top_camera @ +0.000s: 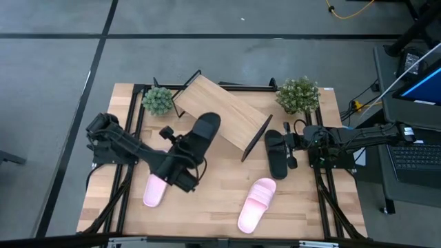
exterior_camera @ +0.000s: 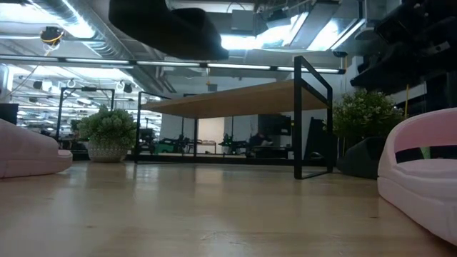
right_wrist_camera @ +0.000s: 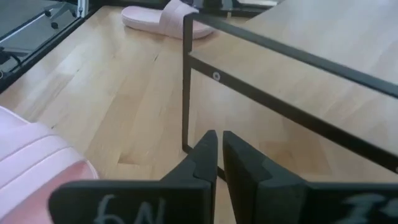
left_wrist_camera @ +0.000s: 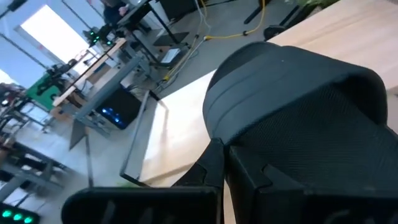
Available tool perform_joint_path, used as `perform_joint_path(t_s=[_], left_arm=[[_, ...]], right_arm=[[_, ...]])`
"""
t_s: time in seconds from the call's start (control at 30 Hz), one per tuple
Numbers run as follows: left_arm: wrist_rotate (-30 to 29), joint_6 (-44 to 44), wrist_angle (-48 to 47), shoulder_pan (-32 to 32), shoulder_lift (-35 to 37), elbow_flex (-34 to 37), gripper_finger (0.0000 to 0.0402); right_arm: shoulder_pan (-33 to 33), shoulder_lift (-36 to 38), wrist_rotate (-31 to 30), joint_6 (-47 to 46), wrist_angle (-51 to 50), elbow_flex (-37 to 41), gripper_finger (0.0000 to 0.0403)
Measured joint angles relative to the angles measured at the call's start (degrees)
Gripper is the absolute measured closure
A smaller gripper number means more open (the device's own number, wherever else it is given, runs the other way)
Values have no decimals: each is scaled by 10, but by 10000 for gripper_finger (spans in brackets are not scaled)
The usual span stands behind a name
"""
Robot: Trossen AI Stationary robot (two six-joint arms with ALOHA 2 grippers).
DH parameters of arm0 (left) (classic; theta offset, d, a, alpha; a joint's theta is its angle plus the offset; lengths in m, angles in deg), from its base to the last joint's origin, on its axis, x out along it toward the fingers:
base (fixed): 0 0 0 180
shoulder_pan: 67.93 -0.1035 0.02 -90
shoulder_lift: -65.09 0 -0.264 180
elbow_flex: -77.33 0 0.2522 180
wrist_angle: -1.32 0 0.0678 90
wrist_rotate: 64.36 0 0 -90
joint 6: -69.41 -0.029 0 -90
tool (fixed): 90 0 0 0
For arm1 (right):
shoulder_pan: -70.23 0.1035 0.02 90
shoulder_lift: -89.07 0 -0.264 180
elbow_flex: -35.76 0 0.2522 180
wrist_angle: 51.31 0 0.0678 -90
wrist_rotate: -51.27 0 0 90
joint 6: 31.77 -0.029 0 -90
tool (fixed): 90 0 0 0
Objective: Pick and place slides into the shelf
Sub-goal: Put the left black slide on the shelf
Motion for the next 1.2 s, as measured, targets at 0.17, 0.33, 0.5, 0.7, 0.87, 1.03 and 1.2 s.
perform_joint_path(t_s=[0.17, 0.33, 0.5, 0.7, 0.87, 1.03, 1.2], left_arm=[[0, -37, 11, -26, 18, 0, 401], [0, -118, 65, -47, 29, 0, 401], [0, -208, 111, -73, 32, 0, 401], [5, -279, 150, -107, 42, 0, 401], [29, -355, 204, -128, 62, -1, 401], [33, -440, 251, -146, 83, -1, 401], [45, -474, 257, -176, 109, -1, 401]], right_arm=[[0, 0, -4, 10, 2, 0, 373], [0, 0, -4, 20, 6, 0, 373], [0, 0, -4, 28, 12, 0, 373], [0, 0, -4, 28, 14, 0, 373], [0, 0, -4, 29, 14, 0, 373], [-1, 0, -4, 29, 15, 0, 373], [-1, 0, -4, 29, 15, 0, 373]])
